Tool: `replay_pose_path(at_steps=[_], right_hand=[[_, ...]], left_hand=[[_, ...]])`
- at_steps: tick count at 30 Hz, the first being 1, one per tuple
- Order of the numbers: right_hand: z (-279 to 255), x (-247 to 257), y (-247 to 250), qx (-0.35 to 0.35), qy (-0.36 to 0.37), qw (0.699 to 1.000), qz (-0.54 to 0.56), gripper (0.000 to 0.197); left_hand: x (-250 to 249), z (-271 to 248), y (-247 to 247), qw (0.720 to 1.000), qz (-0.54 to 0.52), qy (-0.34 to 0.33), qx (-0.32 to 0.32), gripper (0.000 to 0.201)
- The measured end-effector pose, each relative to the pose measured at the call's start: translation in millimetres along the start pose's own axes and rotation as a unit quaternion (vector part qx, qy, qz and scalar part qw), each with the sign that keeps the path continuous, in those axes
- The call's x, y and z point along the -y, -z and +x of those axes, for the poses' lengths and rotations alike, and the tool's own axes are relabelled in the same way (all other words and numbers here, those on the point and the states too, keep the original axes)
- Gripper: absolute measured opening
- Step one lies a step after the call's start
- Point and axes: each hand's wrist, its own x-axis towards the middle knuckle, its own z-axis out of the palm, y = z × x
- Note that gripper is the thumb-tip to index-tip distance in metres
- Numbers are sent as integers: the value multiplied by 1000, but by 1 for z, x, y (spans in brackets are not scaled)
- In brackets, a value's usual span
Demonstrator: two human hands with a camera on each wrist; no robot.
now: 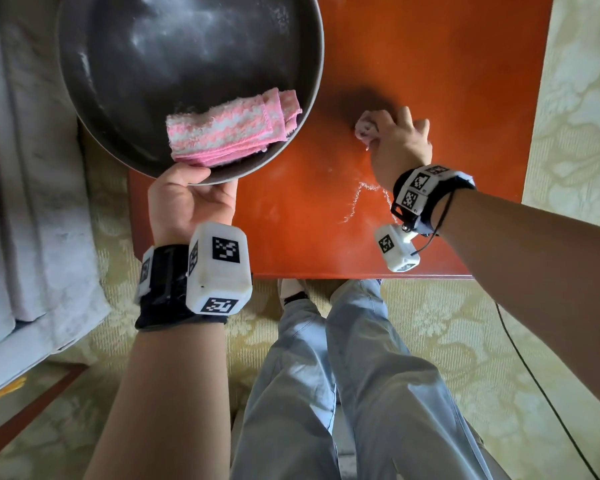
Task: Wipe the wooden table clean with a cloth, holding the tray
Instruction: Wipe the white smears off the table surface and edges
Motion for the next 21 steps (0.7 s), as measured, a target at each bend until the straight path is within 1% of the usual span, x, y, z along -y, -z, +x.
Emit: replay_pose_path(at_steps=[4, 7, 9, 12, 16, 18, 20, 21], right_hand=[[-25, 4, -16, -3, 82, 996, -26, 39], [-39, 0, -26, 4, 133, 990, -46, 41], [-48, -4, -30, 4, 161, 986, -48, 41], [-61, -10, -34, 19, 176, 983, -47, 40], [-76, -19, -36, 72, 203, 974, -66, 33], [-78, -21, -33, 91, 216, 970, -58, 30], [-74, -20, -27, 79, 205, 976, 8, 28], [-69, -17, -22, 47, 196, 978, 49, 27]], left_hand=[[-2, -3, 7, 1000, -7, 4, -4, 42], [-2, -6, 9, 1000, -6, 1, -7, 45], [-2, -8, 11, 1000, 1, 1, -10, 41], [-3, -13, 11, 1000, 1, 5, -5, 37], [-2, -16, 12, 1000, -7, 3, 6, 42], [-3, -16, 14, 1000, -11, 5, 12, 44], [-6, -14, 17, 1000, -12, 8, 11, 44], [-8, -14, 19, 1000, -11, 9, 11, 43]])
